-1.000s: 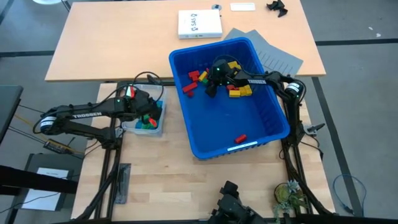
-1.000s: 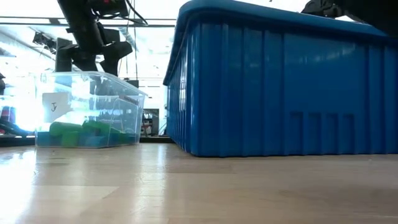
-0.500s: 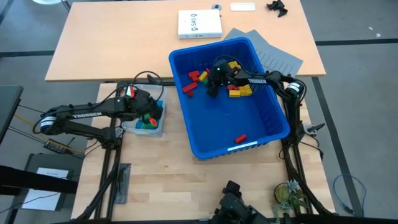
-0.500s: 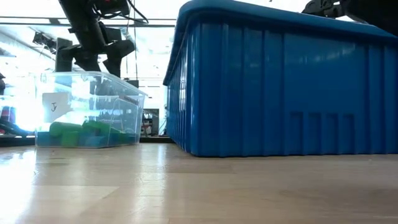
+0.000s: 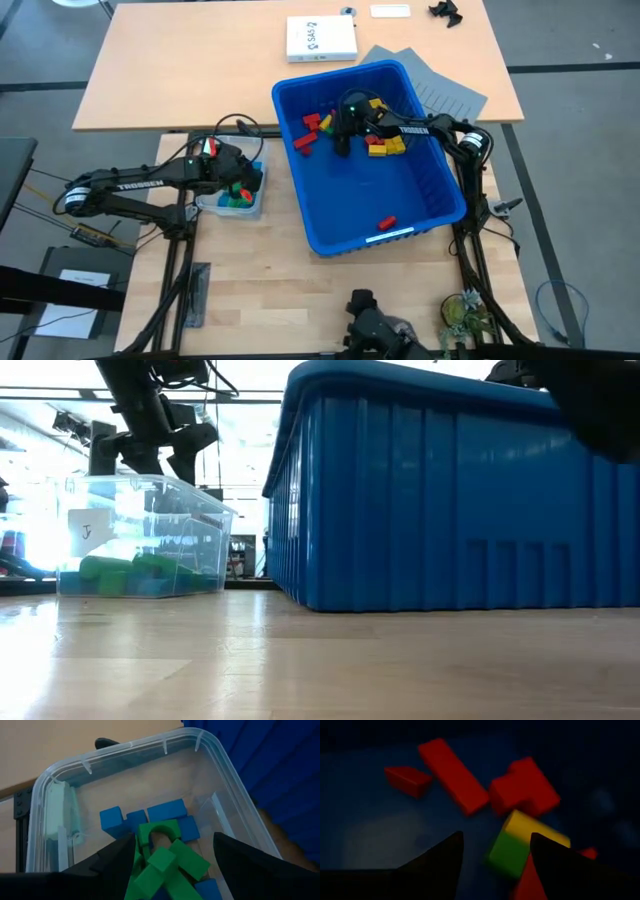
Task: Sort blocks
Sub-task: Put the green block into the transparent bin
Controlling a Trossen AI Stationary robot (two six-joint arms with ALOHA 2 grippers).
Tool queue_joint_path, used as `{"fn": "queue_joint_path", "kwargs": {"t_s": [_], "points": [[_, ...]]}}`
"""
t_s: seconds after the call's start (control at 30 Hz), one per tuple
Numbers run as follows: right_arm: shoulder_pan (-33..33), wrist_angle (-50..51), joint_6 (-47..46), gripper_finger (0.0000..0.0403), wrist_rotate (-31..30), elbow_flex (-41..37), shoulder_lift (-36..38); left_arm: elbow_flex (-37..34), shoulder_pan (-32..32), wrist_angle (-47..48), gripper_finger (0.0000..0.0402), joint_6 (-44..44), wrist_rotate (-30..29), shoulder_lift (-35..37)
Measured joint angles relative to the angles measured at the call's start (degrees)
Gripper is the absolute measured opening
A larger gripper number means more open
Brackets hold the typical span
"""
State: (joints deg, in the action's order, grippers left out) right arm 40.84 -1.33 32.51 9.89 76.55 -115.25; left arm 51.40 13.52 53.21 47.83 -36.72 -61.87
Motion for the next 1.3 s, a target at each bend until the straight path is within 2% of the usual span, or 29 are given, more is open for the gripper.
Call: {"fn": "queue_joint_path", "kwargs": {"t_s": [0.17, 0.33, 0.47, 0.73, 0.93, 1.07, 1.17, 1.3], "points": [[0.6, -5.0, 1.2, 0.0228, 0.3, 0.1, -2.6, 0.0, 0.0, -0.1, 0.0277, 0.2, 0.0, 0.0], [0.6, -2.5, 1.9, 0.0228, -2.2, 0.2, -4.8, 0.0, 0.0, -0.6, 0.0277, 0.2, 0.1, 0.0], [0.4, 1.9, 4.4, 0.0227, 2.0, -0.1, -5.4, 0.0, 0.0, -1.9, 0.0277, 0.3, 0.1, 0.0], [-1.4, 4.4, 11.7, 0.0227, 3.7, 0.2, -5.0, 0.0, 0.0, -4.0, 0.0277, 0.4, 0.1, 0.0], [-2.7, 1.5, 12.6, 0.0227, 2.1, -0.1, -5.1, 0.0, 0.0, -4.2, 0.0277, 0.4, 0.1, 0.0], [-2.7, 0.3, 15.0, 0.0227, 4.2, -0.1, -5.2, 0.0, 0.0, -4.1, 0.0277, 0.4, 0.1, 0.0], [-3.2, 0.2, 11.3, 0.0227, 4.9, -0.1, -5.2, 0.0, 0.0, -4.1, 0.0277, 0.4, 0.1, 0.0], [-3.8, -0.1, 1.5, 0.0227, 5.0, -0.1, -5.2, 0.0, 0.0, -4.1, 0.0277, 0.4, 0.1, 0.0]]}}
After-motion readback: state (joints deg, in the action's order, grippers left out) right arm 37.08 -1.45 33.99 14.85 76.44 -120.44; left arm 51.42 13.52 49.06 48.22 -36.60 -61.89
